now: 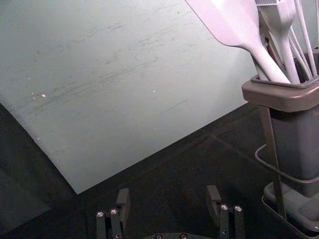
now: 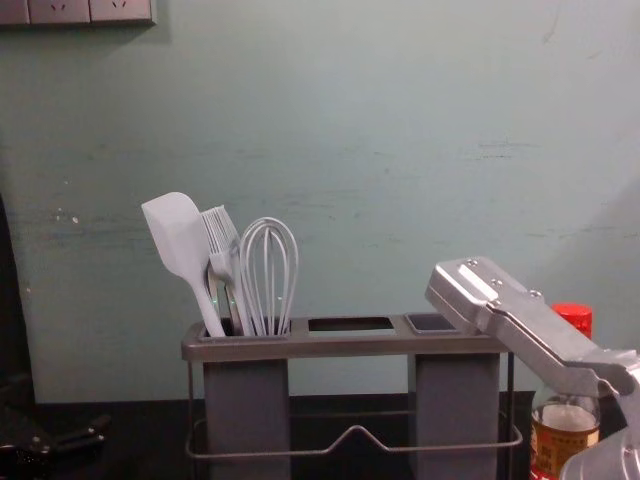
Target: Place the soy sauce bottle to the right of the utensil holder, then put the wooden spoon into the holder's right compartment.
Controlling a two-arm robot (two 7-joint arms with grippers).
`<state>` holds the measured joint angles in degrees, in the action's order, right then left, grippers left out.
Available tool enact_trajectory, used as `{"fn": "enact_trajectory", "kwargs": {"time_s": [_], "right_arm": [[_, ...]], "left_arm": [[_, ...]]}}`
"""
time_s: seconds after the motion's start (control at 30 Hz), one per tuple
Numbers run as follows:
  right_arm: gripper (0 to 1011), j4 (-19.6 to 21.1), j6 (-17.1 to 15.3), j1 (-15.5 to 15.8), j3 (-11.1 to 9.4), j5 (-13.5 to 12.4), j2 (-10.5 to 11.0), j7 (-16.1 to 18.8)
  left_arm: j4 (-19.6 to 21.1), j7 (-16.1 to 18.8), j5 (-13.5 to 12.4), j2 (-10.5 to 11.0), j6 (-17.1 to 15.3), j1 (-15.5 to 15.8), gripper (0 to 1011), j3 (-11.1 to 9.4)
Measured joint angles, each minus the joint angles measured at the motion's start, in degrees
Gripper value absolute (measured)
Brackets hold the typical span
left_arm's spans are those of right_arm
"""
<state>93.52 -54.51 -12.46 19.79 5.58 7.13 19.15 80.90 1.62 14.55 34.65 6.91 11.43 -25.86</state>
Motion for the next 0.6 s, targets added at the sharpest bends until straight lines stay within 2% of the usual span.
{"fn": "enact_trajectory", "kwargs": {"time_s": [0.6], "right_arm": [[1004, 1.6, -0.5, 1.1, -0.7, 2.0, 0.0, 1.9]], "left_arm": [[0.0, 0.0, 0.0, 0.0, 0.0, 0.0, 1005, 0.0]]}}
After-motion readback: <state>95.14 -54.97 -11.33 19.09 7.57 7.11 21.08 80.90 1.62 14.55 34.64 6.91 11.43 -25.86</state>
